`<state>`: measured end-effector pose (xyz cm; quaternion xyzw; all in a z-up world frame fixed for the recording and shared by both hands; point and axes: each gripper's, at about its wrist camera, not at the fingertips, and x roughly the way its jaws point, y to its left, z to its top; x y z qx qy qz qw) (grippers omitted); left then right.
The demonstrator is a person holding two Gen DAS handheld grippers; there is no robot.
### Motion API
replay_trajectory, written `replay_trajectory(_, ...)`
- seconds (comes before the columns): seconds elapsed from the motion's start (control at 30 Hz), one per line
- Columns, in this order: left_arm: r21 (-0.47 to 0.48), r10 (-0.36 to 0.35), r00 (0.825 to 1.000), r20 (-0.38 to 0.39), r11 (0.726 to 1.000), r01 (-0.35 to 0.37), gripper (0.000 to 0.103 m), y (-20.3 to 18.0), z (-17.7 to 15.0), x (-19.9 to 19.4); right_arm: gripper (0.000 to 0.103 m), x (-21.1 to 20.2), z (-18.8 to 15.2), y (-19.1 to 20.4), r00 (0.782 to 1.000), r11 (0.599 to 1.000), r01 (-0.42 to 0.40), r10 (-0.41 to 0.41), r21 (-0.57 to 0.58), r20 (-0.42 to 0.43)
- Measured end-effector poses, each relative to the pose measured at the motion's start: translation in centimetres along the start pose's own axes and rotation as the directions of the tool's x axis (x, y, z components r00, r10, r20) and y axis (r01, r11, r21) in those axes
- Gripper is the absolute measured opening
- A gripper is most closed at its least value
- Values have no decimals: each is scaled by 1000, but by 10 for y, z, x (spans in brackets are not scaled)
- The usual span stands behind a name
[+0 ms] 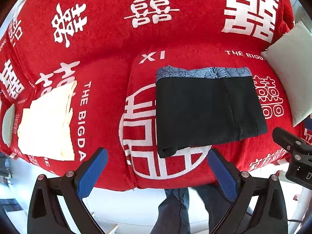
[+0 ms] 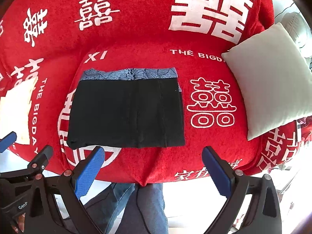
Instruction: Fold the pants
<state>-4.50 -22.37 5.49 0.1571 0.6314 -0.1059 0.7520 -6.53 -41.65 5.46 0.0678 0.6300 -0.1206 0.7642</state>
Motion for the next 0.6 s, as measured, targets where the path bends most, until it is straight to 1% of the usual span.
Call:
replay_trajectory(0.2, -43, -8, 1000, -21, 999, 7, 103, -5, 2, 11, 100, 12, 3, -7, 1000, 1000, -13, 13, -21, -16)
replay_trajectory(0.33, -73, 8, 999, -41, 997, -12, 103, -8, 3, 18, 100, 19, 4, -11, 999, 999, -26, 25, -36, -32)
replay_trajectory(0.6, -73, 0, 998, -55, 997, -4, 103, -19, 9, 21, 100, 35, 9, -26, 997, 998, -44, 42, -42, -65)
